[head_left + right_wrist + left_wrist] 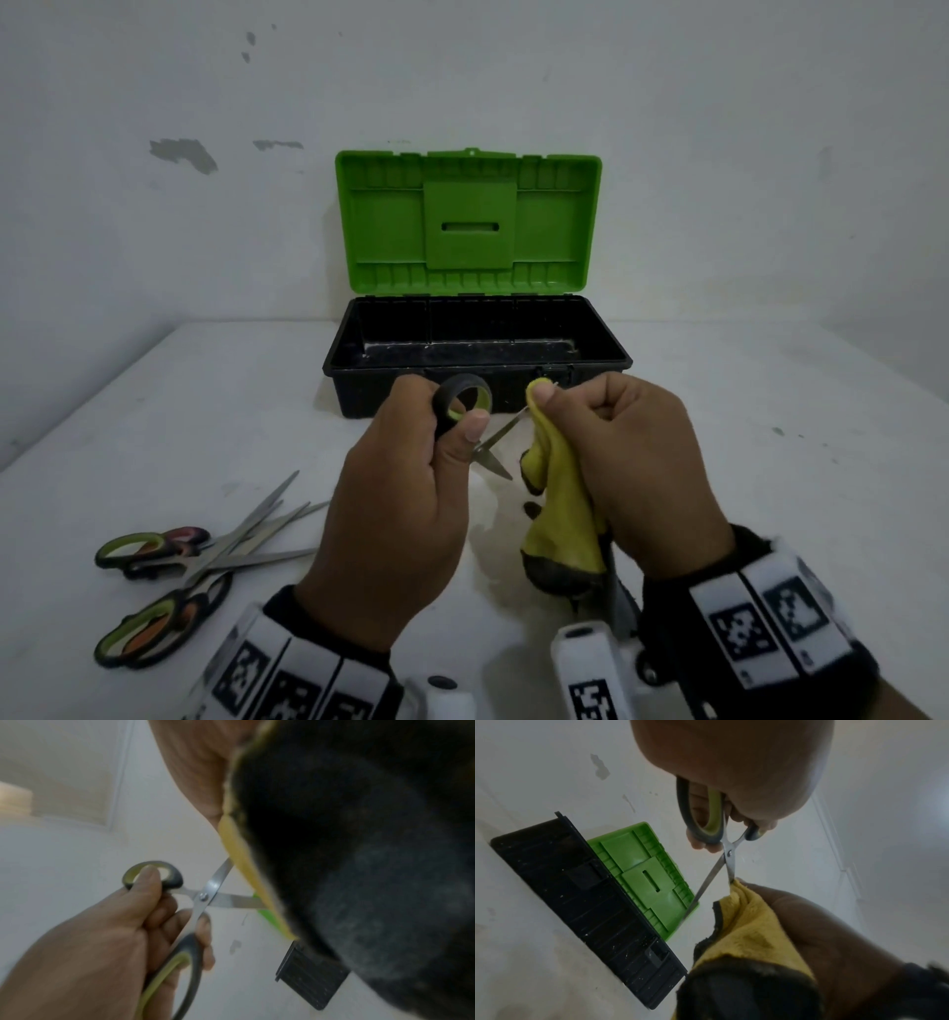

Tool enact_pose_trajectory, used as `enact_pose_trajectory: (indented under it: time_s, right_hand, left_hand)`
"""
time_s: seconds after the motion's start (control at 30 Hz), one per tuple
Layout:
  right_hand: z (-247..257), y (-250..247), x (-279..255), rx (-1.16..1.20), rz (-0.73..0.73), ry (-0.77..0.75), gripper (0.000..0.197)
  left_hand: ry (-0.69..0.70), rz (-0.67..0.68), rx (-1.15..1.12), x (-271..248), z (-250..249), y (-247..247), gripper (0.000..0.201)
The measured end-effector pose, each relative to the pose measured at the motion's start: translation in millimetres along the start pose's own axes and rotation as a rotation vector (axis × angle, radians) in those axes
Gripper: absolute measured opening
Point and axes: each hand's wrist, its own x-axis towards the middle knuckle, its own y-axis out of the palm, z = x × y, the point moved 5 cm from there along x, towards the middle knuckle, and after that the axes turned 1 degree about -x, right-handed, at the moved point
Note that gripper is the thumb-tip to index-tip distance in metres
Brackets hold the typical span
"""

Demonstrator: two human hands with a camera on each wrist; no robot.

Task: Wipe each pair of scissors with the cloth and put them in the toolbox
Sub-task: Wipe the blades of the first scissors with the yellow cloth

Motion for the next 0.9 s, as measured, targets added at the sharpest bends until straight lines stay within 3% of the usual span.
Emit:
enact_pose_trajectory:
  time_s: [0.2,0.33,0.5,0.7,0.9]
  right_hand:
    - [3.3,10.9,-10.0,0.074,0.089,0.011,0.03]
    - [-1.3,3.0,2.3,0.08,0.004,0.018,0.033]
    - [8.8,10.7,-9.6,0.102,0.062,-0.002,0.032]
    - [-2.1,-0.3,7.4,0.13,-0.023,0.032,0.034]
    - [5.5,7.8,-2.6,0.114,0.045,0.029,0.032]
  left_hand:
    - [0.027,-0.007,0.013,0.9,-0.6,-5.4,0.015]
    - [0.054,-0.01,0.046,1.2,-3.6,-4.3,0.022]
    - [0.06,-0.021,0.033,2.1,-3.5,-6.7,0.021]
    - [0.086,-0.007,0.064,1.8,-6.9,-5.1,0.031]
    - [0.088,-0.014,0.043,1.8,-5.5,-7.4,0.028]
